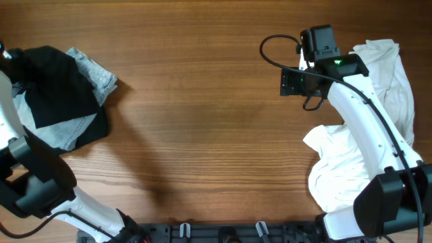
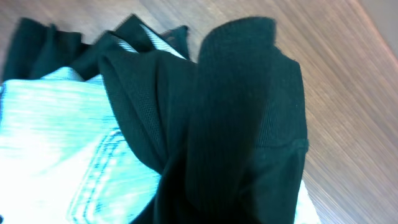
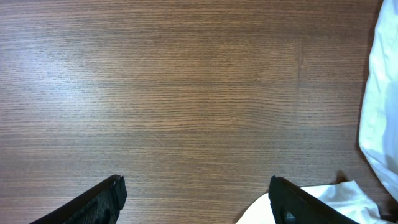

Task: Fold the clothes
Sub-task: 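Carry the folded polo left and place it on the denim stack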

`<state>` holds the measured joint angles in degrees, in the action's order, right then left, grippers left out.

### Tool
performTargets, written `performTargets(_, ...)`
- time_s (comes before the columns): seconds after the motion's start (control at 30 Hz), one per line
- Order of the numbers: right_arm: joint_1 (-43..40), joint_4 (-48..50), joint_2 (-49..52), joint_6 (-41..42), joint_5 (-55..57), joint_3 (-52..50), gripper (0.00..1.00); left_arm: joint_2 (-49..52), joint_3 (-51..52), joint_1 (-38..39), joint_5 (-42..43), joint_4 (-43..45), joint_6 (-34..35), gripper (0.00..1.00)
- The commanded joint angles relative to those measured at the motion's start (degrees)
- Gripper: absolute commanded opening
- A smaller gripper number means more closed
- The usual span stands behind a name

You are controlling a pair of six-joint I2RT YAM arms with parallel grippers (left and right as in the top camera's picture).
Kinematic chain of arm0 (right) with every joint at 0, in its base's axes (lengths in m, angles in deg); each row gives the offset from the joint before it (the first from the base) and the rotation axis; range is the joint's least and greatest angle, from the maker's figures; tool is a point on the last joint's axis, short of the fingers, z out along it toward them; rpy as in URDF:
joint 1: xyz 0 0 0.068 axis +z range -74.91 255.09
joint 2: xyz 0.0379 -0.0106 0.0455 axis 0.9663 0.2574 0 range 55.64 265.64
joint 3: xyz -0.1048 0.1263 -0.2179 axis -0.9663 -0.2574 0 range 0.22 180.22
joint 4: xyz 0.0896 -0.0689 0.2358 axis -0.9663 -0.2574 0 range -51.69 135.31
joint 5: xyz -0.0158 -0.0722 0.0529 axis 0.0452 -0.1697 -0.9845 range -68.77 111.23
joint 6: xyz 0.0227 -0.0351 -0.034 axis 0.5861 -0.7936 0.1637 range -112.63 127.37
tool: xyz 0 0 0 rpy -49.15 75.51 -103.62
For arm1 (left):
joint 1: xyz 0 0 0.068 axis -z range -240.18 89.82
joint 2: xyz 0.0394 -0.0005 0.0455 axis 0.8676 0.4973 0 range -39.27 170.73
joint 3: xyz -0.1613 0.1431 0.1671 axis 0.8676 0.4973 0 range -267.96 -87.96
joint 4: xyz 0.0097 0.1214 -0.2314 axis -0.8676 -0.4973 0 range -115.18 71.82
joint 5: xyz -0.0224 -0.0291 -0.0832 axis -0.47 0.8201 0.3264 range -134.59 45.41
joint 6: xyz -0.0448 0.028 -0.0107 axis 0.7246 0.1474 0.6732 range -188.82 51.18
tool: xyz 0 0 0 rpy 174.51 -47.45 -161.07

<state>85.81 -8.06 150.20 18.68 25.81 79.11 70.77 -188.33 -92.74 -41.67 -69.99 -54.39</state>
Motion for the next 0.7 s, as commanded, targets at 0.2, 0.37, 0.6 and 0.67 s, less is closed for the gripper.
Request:
performTargets(0.2,0.13,0.07,-0.28,0.7,1.01,0.48,0.79,-4.39,0.24,-2.6,3.02,1.46,-2.12,0.66)
performTargets(0.37,0.13,-0.13,-0.28,0.7,1.01,0.48,0.79,-7.1,0.26,-2.6,21.16,-0.48,-5.07,0.63)
performTargets(0.6,0.13,-0.26,-0.28,1.31,-0.52,0.48,0.8,-1.97,9.92,-3.1,9.94,6.1,-5.27,0.68)
performTargets(0.67,0.13,-0.72,-0.28,1.27,-0.52,0.48,0.8,0.02,12.24,-4.02,10.03,9.42,-5.22,0.7)
